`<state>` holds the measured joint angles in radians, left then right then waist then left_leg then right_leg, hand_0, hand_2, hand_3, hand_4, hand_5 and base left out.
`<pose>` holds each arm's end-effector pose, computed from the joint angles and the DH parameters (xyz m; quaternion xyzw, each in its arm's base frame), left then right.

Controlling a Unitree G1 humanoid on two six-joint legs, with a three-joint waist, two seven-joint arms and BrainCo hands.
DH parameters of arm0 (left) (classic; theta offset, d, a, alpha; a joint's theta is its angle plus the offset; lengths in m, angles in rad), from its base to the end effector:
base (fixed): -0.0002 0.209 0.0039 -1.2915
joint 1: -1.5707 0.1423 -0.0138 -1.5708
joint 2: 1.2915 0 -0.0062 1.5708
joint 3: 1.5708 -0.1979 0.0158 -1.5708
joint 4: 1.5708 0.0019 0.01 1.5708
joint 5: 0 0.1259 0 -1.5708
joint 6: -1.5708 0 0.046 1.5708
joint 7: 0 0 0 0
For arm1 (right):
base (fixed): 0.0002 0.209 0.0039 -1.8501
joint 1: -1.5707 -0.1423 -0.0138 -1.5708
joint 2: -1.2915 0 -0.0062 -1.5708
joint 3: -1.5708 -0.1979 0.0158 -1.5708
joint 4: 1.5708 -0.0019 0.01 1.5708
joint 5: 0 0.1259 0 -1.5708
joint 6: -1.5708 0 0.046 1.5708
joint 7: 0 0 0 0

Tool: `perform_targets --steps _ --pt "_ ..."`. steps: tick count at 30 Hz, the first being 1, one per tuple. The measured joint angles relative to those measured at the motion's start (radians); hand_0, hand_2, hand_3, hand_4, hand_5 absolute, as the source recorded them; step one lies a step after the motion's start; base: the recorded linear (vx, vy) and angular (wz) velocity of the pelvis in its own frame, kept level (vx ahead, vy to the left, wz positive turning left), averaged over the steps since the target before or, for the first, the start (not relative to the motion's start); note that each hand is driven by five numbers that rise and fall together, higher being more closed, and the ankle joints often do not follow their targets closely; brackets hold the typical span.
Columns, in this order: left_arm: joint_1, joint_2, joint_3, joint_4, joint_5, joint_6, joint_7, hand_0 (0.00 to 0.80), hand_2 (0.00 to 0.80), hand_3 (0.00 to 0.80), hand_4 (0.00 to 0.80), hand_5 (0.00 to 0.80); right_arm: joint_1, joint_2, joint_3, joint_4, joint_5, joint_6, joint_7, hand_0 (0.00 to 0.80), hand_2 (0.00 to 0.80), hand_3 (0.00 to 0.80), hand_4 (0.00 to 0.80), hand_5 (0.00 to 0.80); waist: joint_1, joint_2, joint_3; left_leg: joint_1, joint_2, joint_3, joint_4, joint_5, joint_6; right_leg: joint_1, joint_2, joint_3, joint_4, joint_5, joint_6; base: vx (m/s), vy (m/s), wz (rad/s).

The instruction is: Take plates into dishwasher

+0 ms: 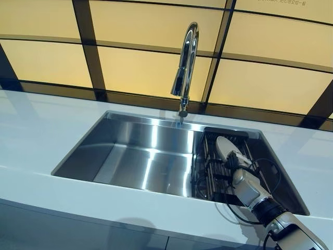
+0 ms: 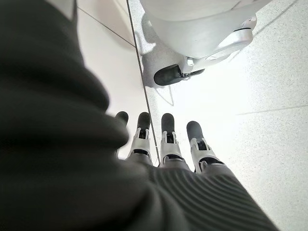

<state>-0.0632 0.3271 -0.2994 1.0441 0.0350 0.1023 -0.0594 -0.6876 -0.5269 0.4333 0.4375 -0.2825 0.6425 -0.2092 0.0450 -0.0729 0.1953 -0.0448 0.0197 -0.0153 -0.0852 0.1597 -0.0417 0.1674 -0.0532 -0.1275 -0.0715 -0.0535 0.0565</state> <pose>0.1130 0.2353 -0.0999 0.2205 0.5285 -0.0688 0.8169 0.3113 -0.2066 0.1053 -0.5037 0.1321 -0.1286 0.8440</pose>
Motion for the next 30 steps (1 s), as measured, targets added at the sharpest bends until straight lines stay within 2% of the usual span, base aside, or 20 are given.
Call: perform_targets --steps 5,12,18,21,30 --pt "0.0 0.004 0.003 0.0 0.0 0.0 -0.001 0.0 0.0 0.0 0.0 0.0 0.006 -0.017 -0.052 -0.017 0.069 -0.034 -0.021 0.8 0.8 0.8 0.8 0.8 -0.001 -0.012 0.011 -0.001 -0.001 0.001 0.0 -0.001 0.001 -0.002 -0.002 0.004 0.0 0.0 0.0 0.0 0.0 0.0" --pt "0.0 0.009 0.017 0.0 0.013 -0.006 0.0 0.0 0.0 0.0 0.0 0.0 0.066 -0.075 -0.147 -0.146 0.125 -0.083 -0.03 0.8 0.8 0.8 0.8 0.8 -0.006 -0.02 0.036 0.0 0.0 0.011 -0.001 -0.004 0.005 -0.008 -0.003 0.012 0.01 0.0 0.001 0.016 0.018 -0.04" --pt "0.006 0.01 0.03 0.003 0.02 -0.011 0.001 0.0 0.0 0.0 0.0 0.0 0.085 -0.114 -0.189 -0.233 0.195 -0.134 -0.072 0.8 0.8 0.8 0.8 0.8 -0.029 -0.024 0.045 0.001 0.003 0.018 -0.001 -0.004 0.005 -0.014 -0.002 0.025 0.016 0.0 0.001 0.012 0.018 -0.04" --pt "0.011 0.008 0.038 0.012 0.02 -0.018 0.001 0.0 0.0 0.0 0.0 0.0 0.105 -0.118 -0.212 -0.3 0.226 -0.163 -0.099 0.8 0.8 0.8 0.8 0.8 -0.032 -0.025 0.046 0.012 0.007 0.04 -0.002 -0.008 0.005 -0.015 -0.003 0.04 0.019 0.001 0.002 0.009 0.033 -0.17" --pt "0.019 0.007 0.044 0.039 0.02 -0.049 0.008 0.0 0.0 0.0 0.0 0.0 0.148 -0.128 -0.257 -0.438 0.276 -0.227 -0.177 0.8 0.8 0.8 0.8 0.8 -0.058 -0.025 0.046 0.017 0.011 0.068 -0.002 -0.013 0.006 -0.032 -0.005 0.073 0.036 0.003 0.005 0.011 0.035 -0.11"
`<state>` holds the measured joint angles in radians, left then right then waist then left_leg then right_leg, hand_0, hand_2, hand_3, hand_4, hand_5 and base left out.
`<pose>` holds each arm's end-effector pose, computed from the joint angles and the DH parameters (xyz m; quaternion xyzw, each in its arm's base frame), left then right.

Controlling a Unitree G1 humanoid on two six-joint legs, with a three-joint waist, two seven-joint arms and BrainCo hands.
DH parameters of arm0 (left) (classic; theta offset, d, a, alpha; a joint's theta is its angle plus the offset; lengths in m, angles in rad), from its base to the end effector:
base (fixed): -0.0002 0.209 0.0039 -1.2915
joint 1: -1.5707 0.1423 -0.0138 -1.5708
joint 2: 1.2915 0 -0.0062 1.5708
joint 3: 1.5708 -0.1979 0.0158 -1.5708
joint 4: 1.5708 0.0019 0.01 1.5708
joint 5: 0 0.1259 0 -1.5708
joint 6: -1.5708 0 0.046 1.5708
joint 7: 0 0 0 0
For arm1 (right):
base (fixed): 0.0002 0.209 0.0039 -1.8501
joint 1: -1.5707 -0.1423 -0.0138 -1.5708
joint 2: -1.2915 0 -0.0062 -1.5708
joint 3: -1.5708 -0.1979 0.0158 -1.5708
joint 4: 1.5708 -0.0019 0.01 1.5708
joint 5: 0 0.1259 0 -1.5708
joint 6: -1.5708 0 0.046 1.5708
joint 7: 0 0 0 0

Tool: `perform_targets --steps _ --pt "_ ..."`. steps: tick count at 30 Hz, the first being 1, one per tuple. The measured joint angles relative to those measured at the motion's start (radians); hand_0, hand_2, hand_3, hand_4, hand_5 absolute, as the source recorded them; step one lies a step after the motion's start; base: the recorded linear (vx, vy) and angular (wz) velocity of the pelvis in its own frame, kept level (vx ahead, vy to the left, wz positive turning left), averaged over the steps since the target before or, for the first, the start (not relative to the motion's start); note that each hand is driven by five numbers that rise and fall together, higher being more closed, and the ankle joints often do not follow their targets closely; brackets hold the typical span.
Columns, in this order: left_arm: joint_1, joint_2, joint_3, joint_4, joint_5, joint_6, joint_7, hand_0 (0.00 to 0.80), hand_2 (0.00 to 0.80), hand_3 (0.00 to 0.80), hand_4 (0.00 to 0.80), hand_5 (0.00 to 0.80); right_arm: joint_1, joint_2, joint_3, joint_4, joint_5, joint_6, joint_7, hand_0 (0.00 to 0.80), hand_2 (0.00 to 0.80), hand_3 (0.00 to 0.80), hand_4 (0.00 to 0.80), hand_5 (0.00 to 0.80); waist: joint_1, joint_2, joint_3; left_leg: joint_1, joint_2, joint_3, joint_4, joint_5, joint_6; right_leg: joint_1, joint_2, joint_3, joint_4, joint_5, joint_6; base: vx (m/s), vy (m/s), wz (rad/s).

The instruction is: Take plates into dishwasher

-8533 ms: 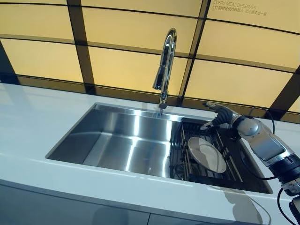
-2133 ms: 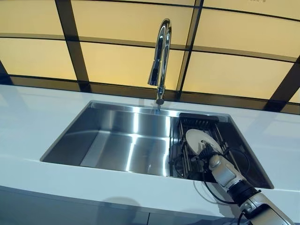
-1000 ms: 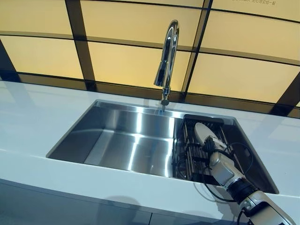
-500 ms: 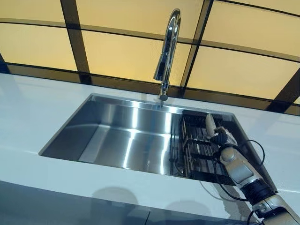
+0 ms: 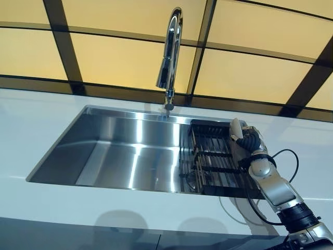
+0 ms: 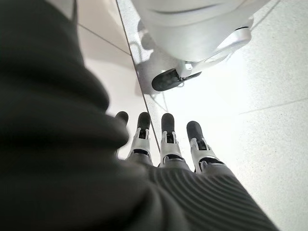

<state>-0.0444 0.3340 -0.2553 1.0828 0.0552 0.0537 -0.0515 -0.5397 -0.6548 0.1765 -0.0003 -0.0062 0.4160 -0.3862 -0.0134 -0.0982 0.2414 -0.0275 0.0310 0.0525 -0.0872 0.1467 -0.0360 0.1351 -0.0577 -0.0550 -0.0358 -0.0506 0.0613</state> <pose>0.1033 0.2434 -0.1014 0.2200 0.5303 -0.0520 0.8171 0.2793 -0.2245 0.1621 -0.3266 -0.1101 -0.1836 0.9206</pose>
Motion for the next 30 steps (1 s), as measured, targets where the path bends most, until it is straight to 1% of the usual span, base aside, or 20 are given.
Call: perform_targets --steps 2,3,6,9,14,16,21,24,27,30 --pt "0.0 -0.001 0.0 0.001 0.0 0.0 0.002 0.0 0.0 0.0 0.0 0.0 0.012 -0.005 -0.023 -0.032 0.0 -0.011 -0.015 0.8 0.8 0.8 0.8 0.8 -0.001 0.0 0.0 0.003 0.001 0.003 -0.002 -0.001 0.001 -0.002 0.0 0.006 0.004 0.0 0.0 0.014 0.05 -0.09" --pt "0.001 -0.001 0.0 0.001 0.0 0.0 0.003 0.0 0.0 0.0 0.0 0.0 0.017 -0.015 -0.026 -0.047 0.0 -0.025 -0.025 0.8 0.8 0.8 0.8 0.8 -0.003 0.0 0.0 0.005 0.001 0.006 -0.003 -0.002 0.002 -0.002 -0.001 0.009 0.006 0.0 0.0 0.01 0.045 -0.06" --pt "0.001 -0.001 0.0 0.0 0.0 -0.001 0.003 0.0 0.0 0.0 0.0 0.0 0.029 -0.031 -0.026 -0.075 0.0 -0.039 -0.035 0.8 0.8 0.8 0.8 0.8 -0.003 0.0 0.0 0.01 0.003 0.013 -0.003 -0.002 0.002 -0.005 0.0 0.016 0.01 0.0 0.0 0.003 0.044 -0.08" --pt "0.002 -0.001 0.0 0.001 0.0 -0.001 0.003 0.0 0.0 0.0 0.0 0.0 0.034 -0.031 -0.027 -0.08 0.001 -0.048 -0.038 0.8 0.8 0.8 0.8 0.8 -0.009 0.0 0.0 0.015 0.005 0.026 -0.003 -0.003 0.002 -0.008 0.0 0.025 0.014 0.0 0.001 0.005 0.033 -0.09" --pt "0.01 -0.001 0.0 0.001 0.0 0.0 0.004 0.0 0.0 0.0 0.0 0.0 0.034 -0.032 -0.028 -0.084 0.019 -0.061 -0.051 0.8 0.8 0.8 0.8 0.8 -0.025 -0.001 -0.001 0.015 0.005 0.029 -0.002 -0.003 0.002 -0.012 0.0 0.032 0.016 0.001 0.003 0.001 0.014 -0.04" --pt "0.011 -0.002 0.0 0.001 0.0 0.0 0.004 0.0 0.0 0.0 0.0 0.0 0.036 -0.032 -0.045 -0.1 0.022 -0.061 -0.059 0.8 0.8 0.8 0.8 0.8 -0.025 -0.001 -0.001 0.015 0.006 0.031 -0.002 -0.003 0.003 -0.014 0.0 0.035 0.016 0.002 0.004 0.005 0.011 -0.05" --pt "0.011 -0.002 0.0 0.001 0.0 0.0 0.004 0.0 0.0 0.0 0.0 0.0 0.036 -0.044 -0.09 -0.128 0.029 -0.094 -0.095 0.8 0.8 0.8 0.8 0.8 -0.026 -0.005 -0.004 0.019 0.008 0.039 -0.003 -0.004 0.003 -0.018 0.001 0.042 0.03 0.003 0.004 0.009 0.009 -0.05" --pt "0.015 -0.002 0.0 0.006 0.0 0.0 0.004 0.0 0.0 0.0 0.0 0.0 0.037 -0.067 -0.092 -0.164 0.03 -0.108 -0.112 0.8 0.8 0.8 0.8 0.8 -0.027 -0.006 -0.006 0.024 0.01 0.046 -0.003 -0.004 0.003 -0.019 0.001 0.045 0.036 0.003 0.005 0.002 0.023 -0.09" --pt "0.028 -0.003 0.0 0.008 0.0 -0.001 0.005 0.0 0.0 0.0 0.0 0.0 0.046 -0.076 -0.115 -0.185 0.033 -0.132 -0.129 0.8 0.8 0.8 0.8 0.8 -0.027 -0.013 -0.027 0.028 0.013 0.054 -0.003 -0.004 0.003 -0.026 0.001 0.046 0.037 0.0 0.007 -0.001 0.038 -0.07" --pt "0.032 -0.005 -0.001 0.022 0.0 -0.001 0.005 0.0 0.0 0.0 0.0 0.0 0.055 -0.093 -0.134 -0.194 0.04 -0.139 -0.149 0.8 0.8 0.8 0.8 0.8 -0.027 -0.014 -0.047 0.027 0.012 0.057 -0.002 -0.004 0.003 -0.028 -0.001 0.049 0.033 -0.003 0.011 0.0 0.055 -0.03"
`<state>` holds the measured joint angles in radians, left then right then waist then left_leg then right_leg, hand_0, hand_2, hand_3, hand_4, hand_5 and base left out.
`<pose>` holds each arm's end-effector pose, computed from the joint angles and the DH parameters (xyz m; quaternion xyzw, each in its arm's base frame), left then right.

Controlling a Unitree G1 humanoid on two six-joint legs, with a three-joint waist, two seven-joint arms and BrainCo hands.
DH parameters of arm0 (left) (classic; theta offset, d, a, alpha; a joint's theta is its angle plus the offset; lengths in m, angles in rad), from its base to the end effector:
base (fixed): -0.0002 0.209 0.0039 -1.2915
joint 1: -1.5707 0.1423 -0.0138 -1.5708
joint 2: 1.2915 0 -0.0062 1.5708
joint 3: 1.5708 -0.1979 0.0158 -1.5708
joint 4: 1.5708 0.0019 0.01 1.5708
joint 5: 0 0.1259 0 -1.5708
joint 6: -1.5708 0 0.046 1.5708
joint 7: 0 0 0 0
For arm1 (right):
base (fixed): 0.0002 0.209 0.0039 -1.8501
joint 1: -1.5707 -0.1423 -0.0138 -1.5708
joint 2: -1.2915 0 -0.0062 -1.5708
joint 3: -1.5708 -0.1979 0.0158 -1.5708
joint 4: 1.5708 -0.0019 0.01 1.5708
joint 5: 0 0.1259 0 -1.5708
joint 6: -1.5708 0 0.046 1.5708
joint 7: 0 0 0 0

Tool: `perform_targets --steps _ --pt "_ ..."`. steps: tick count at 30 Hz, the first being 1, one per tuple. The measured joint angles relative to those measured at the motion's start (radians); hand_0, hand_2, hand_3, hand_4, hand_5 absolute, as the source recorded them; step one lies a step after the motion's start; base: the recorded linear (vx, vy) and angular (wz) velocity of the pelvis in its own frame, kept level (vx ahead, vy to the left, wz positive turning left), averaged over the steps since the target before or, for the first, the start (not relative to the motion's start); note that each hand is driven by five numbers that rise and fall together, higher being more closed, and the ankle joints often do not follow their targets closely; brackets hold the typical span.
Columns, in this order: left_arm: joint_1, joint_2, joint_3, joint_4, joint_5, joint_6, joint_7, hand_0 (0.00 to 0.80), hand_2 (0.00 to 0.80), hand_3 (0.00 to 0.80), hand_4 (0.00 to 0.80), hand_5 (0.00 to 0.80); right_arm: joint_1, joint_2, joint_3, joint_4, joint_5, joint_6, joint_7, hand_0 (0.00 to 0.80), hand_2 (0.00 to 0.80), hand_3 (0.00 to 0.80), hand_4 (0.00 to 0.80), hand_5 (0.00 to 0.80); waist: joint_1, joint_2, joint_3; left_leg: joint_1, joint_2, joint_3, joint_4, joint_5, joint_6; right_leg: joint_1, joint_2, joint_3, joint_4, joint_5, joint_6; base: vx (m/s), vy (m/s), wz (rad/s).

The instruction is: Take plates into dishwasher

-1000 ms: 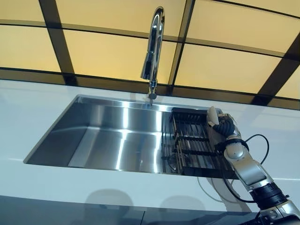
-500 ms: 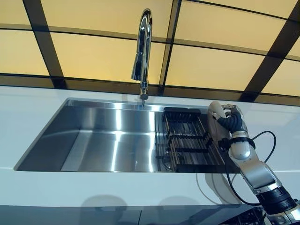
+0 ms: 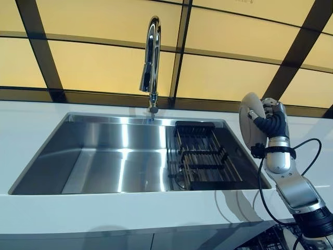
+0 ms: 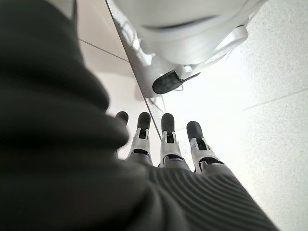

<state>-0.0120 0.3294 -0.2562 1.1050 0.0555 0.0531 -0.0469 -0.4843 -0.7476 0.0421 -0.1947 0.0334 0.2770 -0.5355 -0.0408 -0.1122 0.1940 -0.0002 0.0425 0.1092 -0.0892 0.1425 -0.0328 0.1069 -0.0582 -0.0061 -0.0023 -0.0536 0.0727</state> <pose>0.0881 0.2439 -0.1060 0.2164 0.5522 -0.0496 0.8036 0.2536 -0.2379 0.2013 -0.2819 -0.2769 -0.2536 0.8829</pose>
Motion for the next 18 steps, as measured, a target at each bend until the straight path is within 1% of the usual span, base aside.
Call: perform_targets --steps 2,6,9,10,11,13,15,16,17,18 --pt "0.002 0.001 0.0 0.001 0.0 0.0 0.0 0.0 0.0 0.0 0.0 0.0 0.007 -0.024 -0.012 -0.001 0.0 -0.005 -0.017 0.8 0.8 0.8 0.8 0.8 -0.001 0.001 -0.01 0.0 -0.003 0.001 0.002 -0.001 0.001 0.0 -0.002 0.001 0.0 0.0 0.0 0.006 0.066 -0.01" --pt "0.009 -0.002 -0.001 0.001 0.001 -0.001 -0.001 0.0 0.0 0.0 0.0 0.0 0.018 -0.066 -0.073 -0.003 0.0 -0.009 -0.043 0.8 0.8 0.8 0.8 0.8 -0.008 0.004 -0.02 0.006 -0.011 0.005 0.003 -0.005 0.008 0.0 -0.011 0.009 0.007 0.005 0.002 0.024 0.093 -0.06" --pt "0.019 -0.003 0.0 0.006 0.01 -0.001 -0.002 0.0 0.0 0.0 0.0 0.0 0.027 -0.105 -0.127 -0.004 -0.003 -0.009 -0.063 0.8 0.8 0.8 0.8 0.8 -0.025 0.005 -0.022 0.011 -0.01 0.02 -0.002 -0.01 0.015 -0.022 -0.014 0.02 0.032 0.011 0.012 0.062 0.07 -0.25" --pt "0.022 -0.004 -0.001 0.006 0.01 -0.001 -0.003 0.0 0.0 0.0 0.0 0.0 0.033 -0.114 -0.134 -0.004 -0.004 -0.009 -0.065 0.8 0.8 0.8 0.8 0.8 -0.025 0.005 -0.022 0.012 -0.009 0.021 -0.002 -0.011 0.016 -0.026 -0.014 0.023 0.038 0.012 0.013 0.067 0.028 -0.44" --pt "0.028 -0.004 -0.001 0.007 0.012 -0.001 -0.004 0.0 0.0 0.0 0.0 0.0 0.066 -0.139 -0.169 -0.005 -0.004 -0.008 -0.068 0.8 0.8 0.8 0.8 0.8 -0.027 0.005 -0.022 0.021 -0.007 0.024 -0.003 -0.014 0.017 -0.038 -0.012 0.022 0.051 0.018 0.023 0.035 -0.006 -0.48" --pt "0.036 -0.005 0.0 0.007 0.018 -0.003 -0.003 0.0 0.0 0.0 0.0 0.0 0.098 -0.147 -0.2 -0.005 -0.004 -0.008 -0.078 0.8 0.8 0.8 0.8 0.8 -0.028 0.005 -0.022 0.031 -0.002 0.027 -0.004 -0.019 0.018 -0.057 -0.007 0.021 0.075 0.027 0.037 0.015 -0.008 -0.56" --pt "0.037 -0.002 0.0 0.007 0.034 -0.007 -0.003 0.0 0.0 0.0 0.0 0.0 0.139 -0.169 -0.233 -0.005 -0.004 -0.009 -0.088 0.8 0.8 0.8 0.8 0.8 -0.034 0.006 -0.022 0.035 0.006 0.029 -0.004 -0.022 0.018 -0.094 0.002 0.02 0.106 0.046 0.067 -0.032 -0.003 -0.69" --pt "0.039 0.001 0.0 0.012 0.047 -0.01 -0.003 0.0 0.0 0.0 0.0 0.0 0.155 -0.186 -0.244 -0.003 -0.004 -0.009 -0.09 0.8 0.8 0.8 0.8 0.8 -0.039 0.006 -0.022 0.035 0.008 0.033 -0.005 -0.022 0.019 -0.105 0.001 0.01 0.107 0.054 0.081 -0.125 -0.009 -0.84" --pt "0.039 0.006 0.001 0.024 0.049 -0.016 -0.003 0.0 0.0 0.0 0.0 0.0 0.179 -0.212 -0.269 -0.003 -0.004 -0.011 -0.094 0.8 0.8 0.8 0.8 0.8 -0.054 -0.005 -0.023 0.04 -0.003 0.064 0.002 -0.021 0.019 -0.128 -0.008 -0.02 0.1 0.056 0.086 -0.144 -0.016 -0.78" --pt "0.038 0.006 0.003 0.029 0.048 -0.02 -0.002 0.0 0.0 0.0 0.0 0.0 0.184 -0.218 -0.281 -0.002 -0.003 -0.014 -0.094 0.8 0.8 0.8 0.8 0.8 -0.053 -0.011 -0.021 0.037 -0.013 0.077 0.02 -0.03 0.023 -0.133 -0.015 -0.025 0.088 0.055 0.079 -0.196 -0.033 -1.13"
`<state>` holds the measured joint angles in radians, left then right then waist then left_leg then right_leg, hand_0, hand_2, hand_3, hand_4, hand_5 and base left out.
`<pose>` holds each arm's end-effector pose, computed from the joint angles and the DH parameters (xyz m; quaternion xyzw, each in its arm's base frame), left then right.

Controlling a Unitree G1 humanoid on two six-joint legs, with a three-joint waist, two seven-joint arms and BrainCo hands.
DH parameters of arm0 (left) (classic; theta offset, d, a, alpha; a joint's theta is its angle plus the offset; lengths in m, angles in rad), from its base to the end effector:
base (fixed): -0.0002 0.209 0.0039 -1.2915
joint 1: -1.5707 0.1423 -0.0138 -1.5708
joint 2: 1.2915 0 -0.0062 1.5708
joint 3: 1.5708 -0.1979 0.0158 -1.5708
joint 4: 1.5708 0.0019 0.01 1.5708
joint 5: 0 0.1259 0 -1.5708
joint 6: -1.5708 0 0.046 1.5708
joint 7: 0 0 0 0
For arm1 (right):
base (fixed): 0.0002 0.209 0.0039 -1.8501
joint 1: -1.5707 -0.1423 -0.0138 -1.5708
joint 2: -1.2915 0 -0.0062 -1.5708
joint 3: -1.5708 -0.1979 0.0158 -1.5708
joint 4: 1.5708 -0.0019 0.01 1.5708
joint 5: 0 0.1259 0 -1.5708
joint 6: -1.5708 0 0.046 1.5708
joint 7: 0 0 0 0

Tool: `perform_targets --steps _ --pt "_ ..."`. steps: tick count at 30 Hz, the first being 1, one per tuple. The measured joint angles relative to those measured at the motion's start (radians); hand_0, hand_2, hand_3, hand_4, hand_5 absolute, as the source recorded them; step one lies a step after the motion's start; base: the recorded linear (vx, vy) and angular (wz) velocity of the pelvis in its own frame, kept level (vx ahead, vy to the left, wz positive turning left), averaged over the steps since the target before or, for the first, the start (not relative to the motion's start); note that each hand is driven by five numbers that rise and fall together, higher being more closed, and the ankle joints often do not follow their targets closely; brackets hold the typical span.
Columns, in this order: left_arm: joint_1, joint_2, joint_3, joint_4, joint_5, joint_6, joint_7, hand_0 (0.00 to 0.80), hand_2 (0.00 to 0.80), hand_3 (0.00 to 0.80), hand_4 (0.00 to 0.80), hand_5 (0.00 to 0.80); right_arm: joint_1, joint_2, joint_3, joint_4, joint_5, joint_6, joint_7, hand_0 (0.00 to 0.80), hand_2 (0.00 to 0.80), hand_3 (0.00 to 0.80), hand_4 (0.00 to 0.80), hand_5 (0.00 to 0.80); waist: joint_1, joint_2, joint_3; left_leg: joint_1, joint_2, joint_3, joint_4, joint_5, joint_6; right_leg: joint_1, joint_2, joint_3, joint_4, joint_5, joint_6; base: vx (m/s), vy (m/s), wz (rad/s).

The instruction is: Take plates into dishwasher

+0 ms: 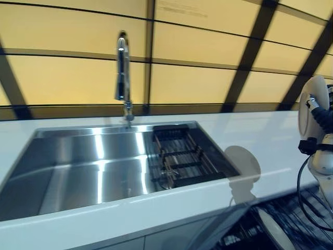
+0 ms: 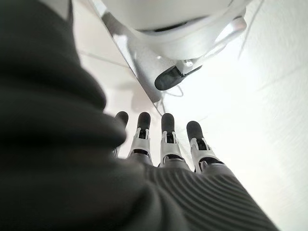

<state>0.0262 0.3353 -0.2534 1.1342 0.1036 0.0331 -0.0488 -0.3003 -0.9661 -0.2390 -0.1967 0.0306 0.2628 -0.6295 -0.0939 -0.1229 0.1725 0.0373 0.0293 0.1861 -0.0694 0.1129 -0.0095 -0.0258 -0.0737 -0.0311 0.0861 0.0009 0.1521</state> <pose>0.0702 0.2483 -0.1091 0.2327 0.5715 -0.0597 0.7846 0.2142 -0.3069 0.2289 -0.3476 -0.2940 -0.4078 0.7915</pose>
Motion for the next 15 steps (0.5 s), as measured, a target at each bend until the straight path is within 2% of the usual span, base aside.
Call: perform_targets --steps 1,2,3,5,8,9,10,13,14,15 --pt "-0.005 -0.004 0.0 0.007 0.0 -0.002 0.0 0.0 0.0 0.0 0.0 0.0 0.015 -0.024 -0.022 0.002 0.003 -0.006 -0.002 0.8 0.8 0.8 0.8 0.8 -0.002 0.004 0.005 -0.012 0.003 0.031 0.043 -0.035 0.012 -0.003 -0.017 -0.018 -0.038 0.005 -0.003 -0.181 -0.05 -1.14" --pt "0.002 -0.012 0.0 0.02 0.001 -0.002 0.0 0.0 0.0 0.0 0.0 0.0 0.022 -0.035 -0.027 0.002 0.004 -0.009 -0.004 0.8 0.8 0.8 0.8 0.8 -0.001 0.031 0.003 -0.017 0.023 0.039 0.035 -0.041 0.019 0.002 -0.022 -0.042 -0.049 0.001 0.016 -0.208 -0.065 -1.31" --pt "0.001 -0.017 0.0 0.028 0.001 0.0 0.0 0.0 0.0 0.0 0.0 0.0 0.044 -0.037 -0.044 0.002 0.005 -0.017 -0.009 0.8 0.8 0.8 0.8 0.8 -0.007 0.052 0.003 -0.01 0.05 0.069 0.015 -0.036 0.023 -0.017 -0.017 -0.083 -0.006 0.008 0.009 -0.157 -0.061 -0.91" --pt "0.007 -0.007 -0.002 0.029 0.0 -0.003 0.0 0.0 0.0 0.0 0.0 0.0 0.08 -0.039 -0.08 0.002 0.017 -0.021 -0.012 0.8 0.8 0.8 0.8 0.8 -0.014 0.068 0.002 -0.007 0.082 0.099 -0.006 -0.035 0.024 -0.025 -0.025 -0.127 0.063 0.003 0.012 -0.179 -0.081 -0.73" --pt "0.014 0.015 -0.003 0.032 -0.002 -0.011 0.0 0.0 0.0 0.0 0.0 0.0 0.106 -0.043 -0.114 0.001 0.028 -0.044 -0.012 0.8 0.8 0.8 0.8 0.8 -0.005 0.055 -0.011 -0.005 0.116 0.158 -0.016 -0.021 0.025 0.006 -0.074 -0.152 0.121 -0.018 0.004 -0.161 -0.121 -0.67" --pt "0.017 0.028 -0.004 0.03 -0.004 -0.014 -0.001 0.0 0.0 0.0 0.0 0.0 0.108 -0.043 -0.114 -0.004 0.033 -0.051 -0.012 0.8 0.8 0.8 0.8 0.8 -0.002 0.03 -0.026 -0.004 0.116 0.169 -0.02 -0.02 0.02 0.031 -0.09 -0.159 0.093 0.019 0.007 -0.082 -0.154 -0.89" --pt "0.005 0.039 -0.004 0.031 -0.008 -0.017 -0.001 0.0 0.0 0.0 0.0 0.0 0.108 -0.043 -0.113 -0.006 0.034 -0.062 -0.01 0.8 0.8 0.8 0.8 0.8 0.005 0.014 -0.035 -0.008 0.112 0.165 -0.019 -0.013 0.002 0.053 -0.08 -0.144 0.034 0.027 0.019 -0.059 -0.137 -0.87" --pt "0.003 0.024 -0.005 0.028 -0.01 -0.019 -0.01 0.0 0.0 0.0 0.0 0.0 0.107 -0.044 -0.102 -0.005 0.041 -0.07 0.002 0.8 0.8 0.8 0.8 0.8 0.0 0.015 -0.037 0.011 0.117 0.172 -0.022 -0.01 -0.013 0.079 -0.053 -0.152 -0.071 0.032 0.013 -0.1 -0.193 -0.9" --pt "0.007 0.02 -0.004 0.027 -0.011 -0.019 -0.01 0.0 0.0 0.0 0.0 0.0 0.107 -0.044 -0.102 -0.001 0.042 -0.07 0.007 0.8 0.8 0.8 0.8 0.8 -0.003 0.019 -0.039 0.014 0.123 0.18 -0.022 -0.011 -0.04 0.087 -0.052 -0.154 -0.102 0.034 0.008 -0.131 -0.258 -0.8" --pt "0.013 0.018 -0.002 0.028 -0.013 -0.019 -0.01 0.0 0.0 0.0 0.0 0.0 0.11 -0.044 -0.103 0.01 0.044 -0.068 0.013 0.8 0.8 0.8 0.8 0.8 -0.021 0.028 -0.046 0.024 0.126 0.203 -0.022 -0.006 -0.075 0.099 -0.049 -0.157 -0.137 0.048 -0.014 -0.136 -0.272 -0.61"
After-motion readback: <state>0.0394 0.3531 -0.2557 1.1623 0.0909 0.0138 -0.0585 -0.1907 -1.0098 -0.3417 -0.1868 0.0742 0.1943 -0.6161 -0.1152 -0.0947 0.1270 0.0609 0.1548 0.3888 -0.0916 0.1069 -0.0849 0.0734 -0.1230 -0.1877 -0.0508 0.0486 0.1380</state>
